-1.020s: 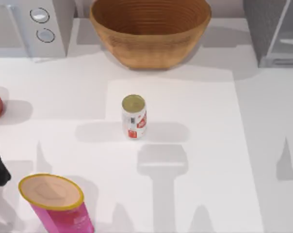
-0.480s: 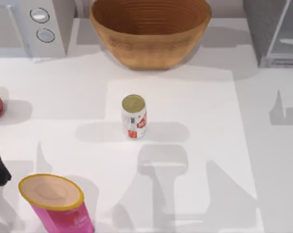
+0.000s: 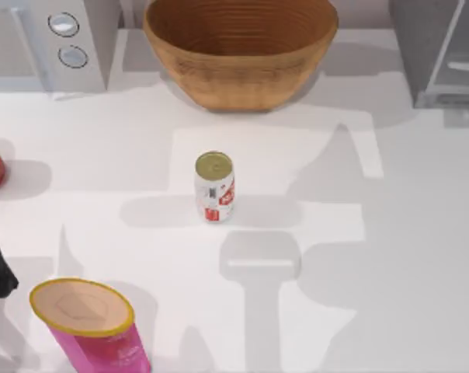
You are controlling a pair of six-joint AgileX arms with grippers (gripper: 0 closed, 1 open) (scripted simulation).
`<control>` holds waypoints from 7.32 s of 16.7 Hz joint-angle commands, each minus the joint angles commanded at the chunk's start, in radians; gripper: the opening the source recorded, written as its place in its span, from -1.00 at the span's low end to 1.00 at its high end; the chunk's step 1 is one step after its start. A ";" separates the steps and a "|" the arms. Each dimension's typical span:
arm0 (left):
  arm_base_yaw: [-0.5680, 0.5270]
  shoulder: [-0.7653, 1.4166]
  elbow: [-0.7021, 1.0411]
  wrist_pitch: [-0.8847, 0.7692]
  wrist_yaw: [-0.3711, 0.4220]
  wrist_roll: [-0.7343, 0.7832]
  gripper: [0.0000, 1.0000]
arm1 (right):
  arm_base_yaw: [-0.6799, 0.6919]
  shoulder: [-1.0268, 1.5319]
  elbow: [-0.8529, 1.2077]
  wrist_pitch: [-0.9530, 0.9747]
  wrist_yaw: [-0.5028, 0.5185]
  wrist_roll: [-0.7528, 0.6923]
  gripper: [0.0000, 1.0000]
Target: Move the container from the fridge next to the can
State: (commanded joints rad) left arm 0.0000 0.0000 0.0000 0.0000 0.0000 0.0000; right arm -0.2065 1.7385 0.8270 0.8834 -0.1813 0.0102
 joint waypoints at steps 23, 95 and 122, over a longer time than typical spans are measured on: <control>0.000 0.000 0.000 0.000 0.000 0.000 1.00 | -0.021 0.527 0.479 0.076 -0.010 -0.002 1.00; 0.000 0.000 0.000 0.000 0.000 0.000 1.00 | 0.645 0.207 -0.158 0.368 0.650 0.005 -1.00; 0.000 0.000 0.000 0.000 0.000 0.000 1.00 | 0.945 0.235 -0.201 0.448 0.952 0.006 0.51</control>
State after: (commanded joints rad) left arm 0.0000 0.0000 0.0000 0.0000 0.0000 0.0000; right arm 0.7384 1.9735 0.6260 1.3309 0.7706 0.0160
